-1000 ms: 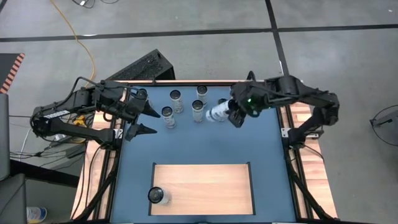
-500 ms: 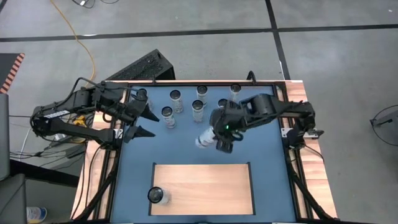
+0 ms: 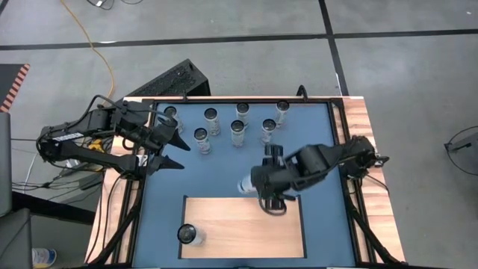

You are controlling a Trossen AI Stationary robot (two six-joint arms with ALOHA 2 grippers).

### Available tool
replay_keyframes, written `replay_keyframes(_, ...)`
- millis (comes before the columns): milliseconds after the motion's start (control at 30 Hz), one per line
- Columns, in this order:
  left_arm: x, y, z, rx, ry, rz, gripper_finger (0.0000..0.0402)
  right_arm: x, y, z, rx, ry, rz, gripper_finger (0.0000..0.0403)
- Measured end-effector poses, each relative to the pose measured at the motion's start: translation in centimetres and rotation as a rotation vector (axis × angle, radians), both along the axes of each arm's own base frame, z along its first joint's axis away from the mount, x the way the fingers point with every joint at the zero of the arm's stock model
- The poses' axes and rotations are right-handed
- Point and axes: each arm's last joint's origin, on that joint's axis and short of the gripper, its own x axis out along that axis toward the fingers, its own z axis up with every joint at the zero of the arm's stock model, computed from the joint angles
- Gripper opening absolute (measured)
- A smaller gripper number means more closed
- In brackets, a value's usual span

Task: Place canned beverage on shelf
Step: Put the right white blue soda can on the shelf aligned with the other white blue soda can

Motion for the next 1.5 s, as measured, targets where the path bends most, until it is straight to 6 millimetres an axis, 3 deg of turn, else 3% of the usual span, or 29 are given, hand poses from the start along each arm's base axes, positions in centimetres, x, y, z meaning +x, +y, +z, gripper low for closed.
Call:
replay_keyframes(167, 0.0, -0.1, 0.0, 0.009, 0.000, 0.011, 0.0322, -0.4, 1.4, -0.1, -0.015, 0.000, 0.041, 0.0209)
replay_keyframes(300, 0.1, 0.0, 0.0, 0.037, -0.003, 0.033, 0.0322, -0.4, 1.2, -0.1, -0.111, -0.024, 0.030, 0.0210)
replay_keyframes(500, 0.1, 0.1, 0.0, 0.048, -0.004, 0.044, 0.0322, 1.1, -3.0, 0.0, -0.172, -0.004, -0.045, 0.0211)
replay_keyframes(667, 0.0, 0.0, 0.0, 0.043, -0.003, 0.033, 0.0322, 3.4, -7.4, -1.0, -0.106, 0.047, -0.029, 0.0211)
replay_keyframes(833, 0.0, 0.0, -0.2, 0.061, 0.007, 0.002, 0.0322, 5.9, -10.5, -3.0, -0.053, 0.091, 0.021, 0.0211)
replay_keyframes(1100, -0.2, 0.0, -0.4, 0.098, 0.028, -0.020, 0.0322, 8.9, -13.3, -7.8, -0.018, 0.262, 0.051, 0.0211)
replay_keyframes(1333, -0.2, 0.0, -0.5, 0.118, 0.025, -0.030, 0.0322, 10.7, -14.0, -11.1, -0.027, 0.345, 0.085, 0.0212)
replay_keyframes(1500, -0.2, 0.0, -0.5, 0.137, 0.020, -0.040, 0.0322, 11.2, -14.3, -11.5, 0.002, 0.329, 0.096, 0.0212)
